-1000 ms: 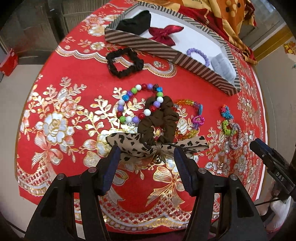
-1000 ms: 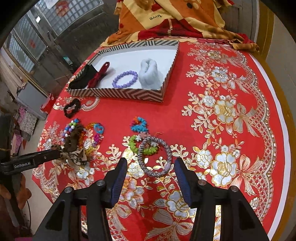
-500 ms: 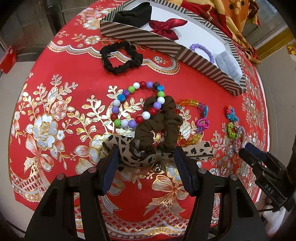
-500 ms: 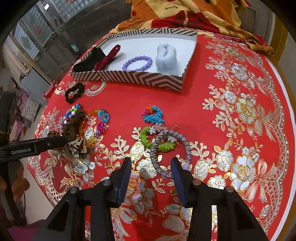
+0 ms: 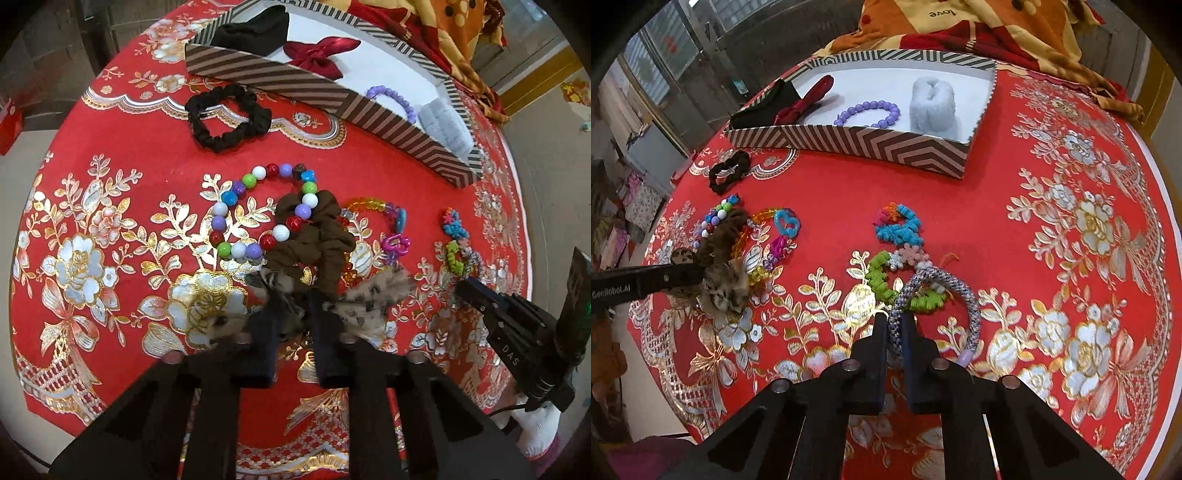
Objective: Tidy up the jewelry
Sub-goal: 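Lift and carry the scrunchie and rhinestone bracelet over the white tray with both tools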
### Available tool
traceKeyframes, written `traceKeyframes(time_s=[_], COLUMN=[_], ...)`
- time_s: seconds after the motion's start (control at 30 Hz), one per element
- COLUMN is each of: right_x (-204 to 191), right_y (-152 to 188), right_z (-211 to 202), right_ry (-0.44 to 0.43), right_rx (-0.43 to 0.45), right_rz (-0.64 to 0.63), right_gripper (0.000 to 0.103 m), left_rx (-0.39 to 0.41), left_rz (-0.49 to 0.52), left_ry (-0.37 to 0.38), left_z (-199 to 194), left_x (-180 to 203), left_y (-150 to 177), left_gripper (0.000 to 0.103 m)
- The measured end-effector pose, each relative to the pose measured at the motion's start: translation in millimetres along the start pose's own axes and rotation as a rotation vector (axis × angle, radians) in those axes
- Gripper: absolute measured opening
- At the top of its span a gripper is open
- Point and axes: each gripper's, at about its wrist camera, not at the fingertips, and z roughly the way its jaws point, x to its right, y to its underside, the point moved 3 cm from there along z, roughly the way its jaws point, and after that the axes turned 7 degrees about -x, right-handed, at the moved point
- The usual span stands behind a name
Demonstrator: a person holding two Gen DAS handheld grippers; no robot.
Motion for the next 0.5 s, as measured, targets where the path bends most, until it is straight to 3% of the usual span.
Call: traceKeyframes(time_s=[0.5], right_x=[5.2], right_y=[-0.8], right_z=[-64.5], right_ry=[-0.120], right_rx=[0.121], right_rz=[0.053], right_gripper=[0.007], left_rx=[0.064], left_rz=[0.078], left_ry=[0.084], left_z=[-67.9], left_x=[6.6], left_y=[13.7], left_gripper=[0.005])
